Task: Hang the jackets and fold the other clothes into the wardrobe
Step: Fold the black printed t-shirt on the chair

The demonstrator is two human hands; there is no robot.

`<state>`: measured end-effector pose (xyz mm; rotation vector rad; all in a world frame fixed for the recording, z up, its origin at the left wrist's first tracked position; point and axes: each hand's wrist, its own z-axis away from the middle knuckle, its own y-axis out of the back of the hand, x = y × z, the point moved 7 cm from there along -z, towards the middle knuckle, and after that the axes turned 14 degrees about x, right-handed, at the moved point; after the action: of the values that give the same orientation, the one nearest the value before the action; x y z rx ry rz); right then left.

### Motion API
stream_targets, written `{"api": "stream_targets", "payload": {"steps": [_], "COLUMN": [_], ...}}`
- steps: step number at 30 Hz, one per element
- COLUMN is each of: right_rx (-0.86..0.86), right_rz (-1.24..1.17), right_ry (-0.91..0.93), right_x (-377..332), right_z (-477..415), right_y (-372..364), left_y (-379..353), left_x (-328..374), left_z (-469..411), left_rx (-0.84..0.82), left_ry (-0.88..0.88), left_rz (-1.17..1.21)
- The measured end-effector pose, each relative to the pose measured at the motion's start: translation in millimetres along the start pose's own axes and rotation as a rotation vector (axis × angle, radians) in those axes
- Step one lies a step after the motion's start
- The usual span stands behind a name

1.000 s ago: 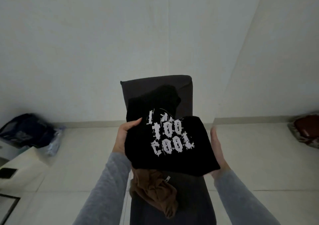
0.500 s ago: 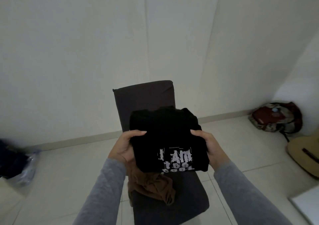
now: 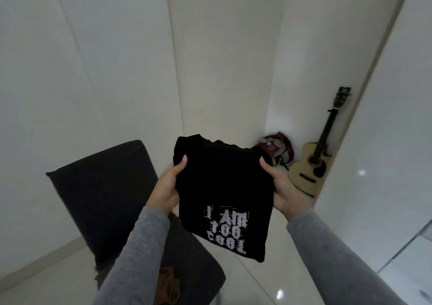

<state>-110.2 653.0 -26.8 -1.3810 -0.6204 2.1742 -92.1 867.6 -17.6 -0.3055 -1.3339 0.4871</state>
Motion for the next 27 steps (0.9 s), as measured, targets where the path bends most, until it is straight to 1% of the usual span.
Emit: {"api": "stream_targets", "payload": {"steps": [2, 5, 8, 9, 11, 12, 14, 15, 17, 20, 24, 27], "right_rx": [-0.010, -0.006, 0.066, 0.108, 0.150, 0.183, 0.233, 0.292, 0.395, 0.603, 0.861, 1.061], "right_rz": [-0.056, -0.039, -0.046, -0.043, -0.013, -0.013, -0.014, -0.018, 0.003, 0.124, 0.295, 0.336], "right_ry": [0.035, 0.127, 0.216, 0.284, 0.333, 0.397, 0.495, 0.565, 0.682, 0.881, 0.935, 1.001], "right_x": [-23, -66, -107, -132, -148, -169, -196, -217, -243, -287, -320, -341], "right_z": [17, 51, 84, 108, 124, 147, 177, 204, 235, 308, 403, 481], "right_y": [21, 58, 105, 136, 153, 178, 208, 237, 268, 336, 416, 479], "left_y": [-34, -99, -166, -206, -231, -264, -305, -341, -380, -459, -555, -630], "left_x": [-10, -28, -42, -58, -66, -81, -101, -119, -138, -187, -253, -304], "left_z": [1, 10, 29, 44, 49, 63, 80, 95, 112, 149, 206, 260], "left_rx": [-0.052, -0.172, -0.284, -0.337, -0.377, -0.413, -0.468, -0.514, -0.567, -0.668, -0.788, -0.906], "left_ry": [0.017, 0.088, 0.110, 0.118, 0.083, 0.065, 0.023, 0.016, 0.010, 0.013, 0.010, 0.014], "left_rz": [0.019, 0.064, 0.026, -0.013, -0.068, -0.110, -0.162, -0.176, -0.205, -0.225, -0.202, -0.200]}}
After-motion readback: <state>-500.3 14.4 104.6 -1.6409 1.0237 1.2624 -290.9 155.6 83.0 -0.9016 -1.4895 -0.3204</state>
